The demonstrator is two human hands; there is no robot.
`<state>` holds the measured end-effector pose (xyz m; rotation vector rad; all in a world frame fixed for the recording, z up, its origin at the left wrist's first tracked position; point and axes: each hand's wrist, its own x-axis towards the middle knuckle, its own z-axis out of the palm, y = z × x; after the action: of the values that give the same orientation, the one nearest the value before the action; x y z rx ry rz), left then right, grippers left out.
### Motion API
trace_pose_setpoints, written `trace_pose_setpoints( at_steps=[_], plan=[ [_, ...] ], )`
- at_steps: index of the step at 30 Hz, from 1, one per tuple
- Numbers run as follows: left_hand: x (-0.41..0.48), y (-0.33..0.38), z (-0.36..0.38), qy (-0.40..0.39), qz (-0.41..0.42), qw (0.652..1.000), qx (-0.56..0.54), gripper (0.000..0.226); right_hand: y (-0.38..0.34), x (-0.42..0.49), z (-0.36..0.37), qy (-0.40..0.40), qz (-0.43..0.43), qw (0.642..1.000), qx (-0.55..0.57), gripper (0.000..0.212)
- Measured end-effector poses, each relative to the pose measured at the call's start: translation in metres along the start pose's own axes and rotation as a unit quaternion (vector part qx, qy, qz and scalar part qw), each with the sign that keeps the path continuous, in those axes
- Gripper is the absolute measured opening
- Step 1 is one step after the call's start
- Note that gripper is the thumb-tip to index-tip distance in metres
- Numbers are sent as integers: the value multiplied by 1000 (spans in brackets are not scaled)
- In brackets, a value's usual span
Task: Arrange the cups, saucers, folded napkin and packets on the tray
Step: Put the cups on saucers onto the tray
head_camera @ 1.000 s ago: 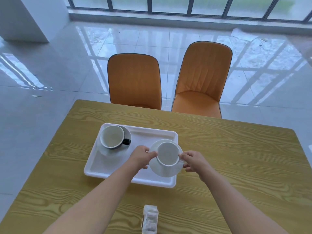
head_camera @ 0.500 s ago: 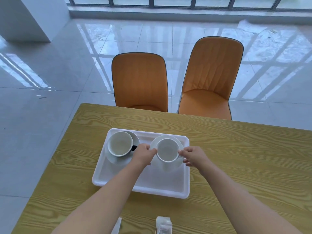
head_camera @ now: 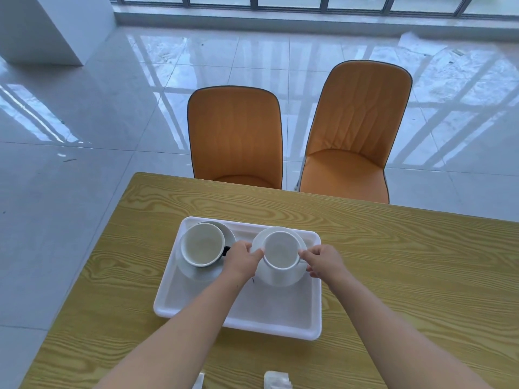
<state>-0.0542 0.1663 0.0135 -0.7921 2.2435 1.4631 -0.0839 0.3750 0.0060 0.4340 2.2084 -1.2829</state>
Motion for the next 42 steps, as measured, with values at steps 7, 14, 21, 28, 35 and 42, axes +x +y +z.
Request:
trace_pose_setpoints(
  at_steps=[7, 14, 21, 28, 35, 42],
  plan=[
    [1, -4, 3, -1, 1, 1000, 11, 26, 4, 2, 2, 3, -4, 1000, -25, 26],
    [-2, -7, 5, -7, -8, 1000, 7, 19, 3, -1, 7, 22, 2, 999, -42, 31],
    [-5, -14, 6, -11, -4, 1000, -1, 27, 7, -10, 10, 34, -5, 998, -55, 30],
    [-8, -18, 5, -54, -1, 999, 2, 40, 6, -16, 13, 45, -6, 998, -50, 24],
    [-33, -32, -7, -97, -17, 995, -19, 66, 15, -57, 28, 42, 21, 999, -12, 49],
    [-77, -32, -21, -116, 35, 991, 54, 65, 17, -104, 29, 26, -31, 993, -108, 70]
  ],
)
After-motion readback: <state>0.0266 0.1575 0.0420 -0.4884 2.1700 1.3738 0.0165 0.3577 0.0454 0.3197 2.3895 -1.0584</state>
